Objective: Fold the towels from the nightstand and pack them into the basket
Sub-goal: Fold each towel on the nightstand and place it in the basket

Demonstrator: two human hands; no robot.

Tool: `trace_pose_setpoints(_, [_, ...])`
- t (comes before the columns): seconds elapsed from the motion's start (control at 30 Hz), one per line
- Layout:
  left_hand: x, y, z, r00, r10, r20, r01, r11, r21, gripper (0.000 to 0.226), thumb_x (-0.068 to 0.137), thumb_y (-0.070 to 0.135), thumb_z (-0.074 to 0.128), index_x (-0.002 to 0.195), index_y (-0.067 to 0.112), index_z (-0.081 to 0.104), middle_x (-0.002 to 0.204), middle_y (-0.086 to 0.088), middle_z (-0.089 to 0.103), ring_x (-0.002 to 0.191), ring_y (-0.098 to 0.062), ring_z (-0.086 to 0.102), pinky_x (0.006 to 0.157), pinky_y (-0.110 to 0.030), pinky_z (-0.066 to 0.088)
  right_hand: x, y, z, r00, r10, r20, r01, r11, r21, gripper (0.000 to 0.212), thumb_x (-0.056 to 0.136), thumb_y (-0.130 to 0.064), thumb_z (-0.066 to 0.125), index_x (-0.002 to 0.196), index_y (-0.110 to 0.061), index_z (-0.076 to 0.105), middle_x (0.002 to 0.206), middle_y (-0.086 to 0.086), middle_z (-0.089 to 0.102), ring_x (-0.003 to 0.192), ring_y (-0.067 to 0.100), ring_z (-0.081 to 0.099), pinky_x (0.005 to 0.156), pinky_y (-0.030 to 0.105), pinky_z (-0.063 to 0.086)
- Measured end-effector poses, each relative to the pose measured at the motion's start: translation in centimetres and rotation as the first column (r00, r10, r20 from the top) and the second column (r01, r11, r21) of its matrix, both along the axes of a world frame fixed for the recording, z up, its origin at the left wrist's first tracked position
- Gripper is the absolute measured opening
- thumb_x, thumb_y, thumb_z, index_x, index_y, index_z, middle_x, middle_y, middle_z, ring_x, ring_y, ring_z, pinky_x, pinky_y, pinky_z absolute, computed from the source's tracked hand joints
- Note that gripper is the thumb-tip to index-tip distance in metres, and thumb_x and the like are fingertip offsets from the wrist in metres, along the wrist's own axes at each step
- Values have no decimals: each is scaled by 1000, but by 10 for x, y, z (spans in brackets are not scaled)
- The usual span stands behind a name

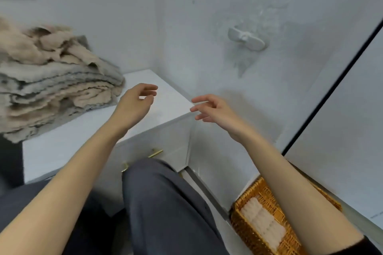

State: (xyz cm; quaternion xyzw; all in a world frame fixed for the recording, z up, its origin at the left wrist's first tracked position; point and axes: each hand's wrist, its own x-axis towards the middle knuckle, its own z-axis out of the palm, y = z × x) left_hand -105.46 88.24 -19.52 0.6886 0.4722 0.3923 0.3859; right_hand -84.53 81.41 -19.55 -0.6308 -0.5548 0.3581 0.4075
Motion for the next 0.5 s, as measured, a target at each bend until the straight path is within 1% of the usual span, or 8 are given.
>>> trace_pose_setpoints(0.1, [-36, 10, 3, 996, 85, 6, -85, 995, 41, 32, 94, 9, 45, 119, 24, 57, 118, 4, 62, 103, -14, 57, 89, -29, 48, -24, 23, 12, 998, 60, 11, -61, 998, 29, 24, 94, -18, 51, 116, -22, 61, 104, -7, 70, 91, 13, 69, 91, 31, 52])
trace_pose_setpoints(0.17, [-59, 16, 0, 986, 163, -17, -159, 979, 128, 32, 93, 8, 46, 121, 19, 57, 115, 3, 62, 98, -11, 57, 77, -16, 44, -42, 40, 17, 995, 99, 26, -99, 994, 37, 24, 94, -18, 50, 116, -22, 60, 106, -6, 69, 92, 13, 68, 92, 33, 51])
trace_pose_setpoints(0.23, [-80, 20, -3, 965, 259, -37, -243, 941, 234, 29, 93, 9, 48, 120, 17, 57, 112, 4, 62, 96, -10, 56, 74, -14, 41, -64, 59, 22, 990, 132, 40, -134, 990, 52, 24, 94, -17, 49, 116, -21, 60, 108, -4, 68, 93, 16, 67, 92, 35, 51])
trace_pose_setpoints(0.27, [-87, 21, -5, 953, 299, -46, -275, 920, 281, 30, 94, 11, 49, 122, 17, 56, 114, 4, 62, 98, -10, 55, 78, -17, 42, -74, 67, 23, 989, 141, 41, -143, 988, 63, 24, 94, -16, 49, 115, -20, 61, 109, -3, 67, 93, 17, 67, 92, 36, 51])
trace_pose_setpoints(0.33, [-103, 27, -9, 921, 379, -93, -315, 862, 396, 34, 93, 11, 51, 126, 14, 55, 121, 0, 60, 109, -15, 52, 91, -29, 45, -96, 85, 26, 986, 160, 43, -164, 982, 94, 22, 94, -16, 50, 111, -22, 61, 109, -3, 66, 91, 16, 66, 92, 37, 51])
trace_pose_setpoints(0.37, [-109, 29, -11, 899, 419, -129, -322, 830, 457, 35, 92, 11, 52, 128, 13, 55, 124, -2, 58, 116, -18, 48, 98, -34, 42, -105, 93, 27, 985, 163, 52, -168, 979, 116, 20, 94, -17, 50, 109, -24, 62, 108, -4, 66, 90, 16, 66, 91, 37, 51])
trace_pose_setpoints(0.43, [-119, 36, -14, 839, 506, -202, -325, 762, 560, 38, 91, 12, 54, 130, 13, 54, 129, -3, 55, 124, -20, 40, 105, -33, 33, -125, 110, 29, 982, 170, 81, -181, 970, 162, 19, 94, -18, 51, 107, -26, 61, 109, -6, 64, 92, 16, 65, 91, 36, 51])
trace_pose_setpoints(0.5, [-128, 45, -17, 773, 574, -270, -313, 715, 625, 41, 91, 14, 54, 132, 13, 53, 136, -4, 50, 131, -23, 36, 110, -36, 26, -144, 128, 30, 978, 174, 113, -194, 961, 196, 21, 93, -17, 51, 111, -26, 59, 116, -6, 62, 100, 17, 62, 93, 36, 50])
